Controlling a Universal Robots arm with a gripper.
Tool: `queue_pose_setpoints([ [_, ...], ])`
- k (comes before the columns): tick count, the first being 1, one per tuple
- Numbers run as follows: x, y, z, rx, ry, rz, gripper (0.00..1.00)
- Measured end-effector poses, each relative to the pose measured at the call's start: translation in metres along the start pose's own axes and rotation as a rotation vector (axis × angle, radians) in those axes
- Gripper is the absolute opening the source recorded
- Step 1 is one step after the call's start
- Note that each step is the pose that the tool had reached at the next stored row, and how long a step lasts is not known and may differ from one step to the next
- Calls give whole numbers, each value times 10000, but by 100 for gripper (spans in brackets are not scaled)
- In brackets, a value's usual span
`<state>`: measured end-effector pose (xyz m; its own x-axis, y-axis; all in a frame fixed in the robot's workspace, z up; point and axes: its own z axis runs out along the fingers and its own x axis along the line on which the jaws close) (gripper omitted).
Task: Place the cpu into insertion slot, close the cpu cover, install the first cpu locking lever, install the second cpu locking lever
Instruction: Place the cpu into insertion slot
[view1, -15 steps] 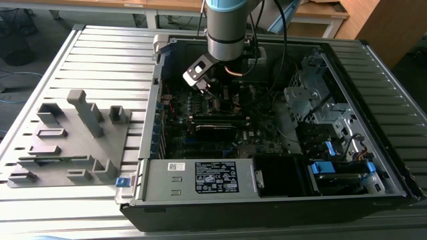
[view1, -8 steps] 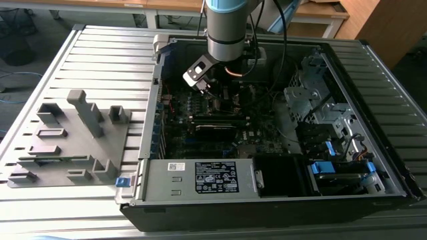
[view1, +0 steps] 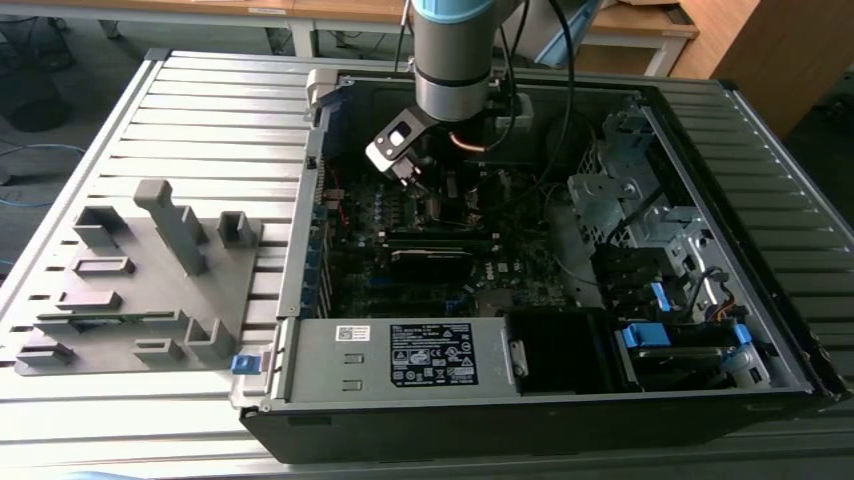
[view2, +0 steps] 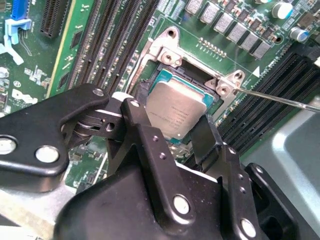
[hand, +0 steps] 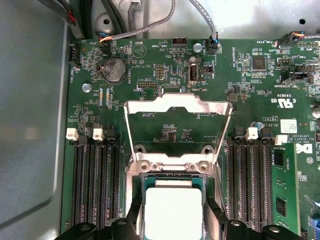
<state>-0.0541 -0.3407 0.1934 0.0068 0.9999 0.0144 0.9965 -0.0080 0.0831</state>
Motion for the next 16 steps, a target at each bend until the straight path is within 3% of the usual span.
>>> queue_pose_setpoints([
  [8,2,11,-137,0,0,1,61],
  [16,2,12,-149,0,0,0,61],
])
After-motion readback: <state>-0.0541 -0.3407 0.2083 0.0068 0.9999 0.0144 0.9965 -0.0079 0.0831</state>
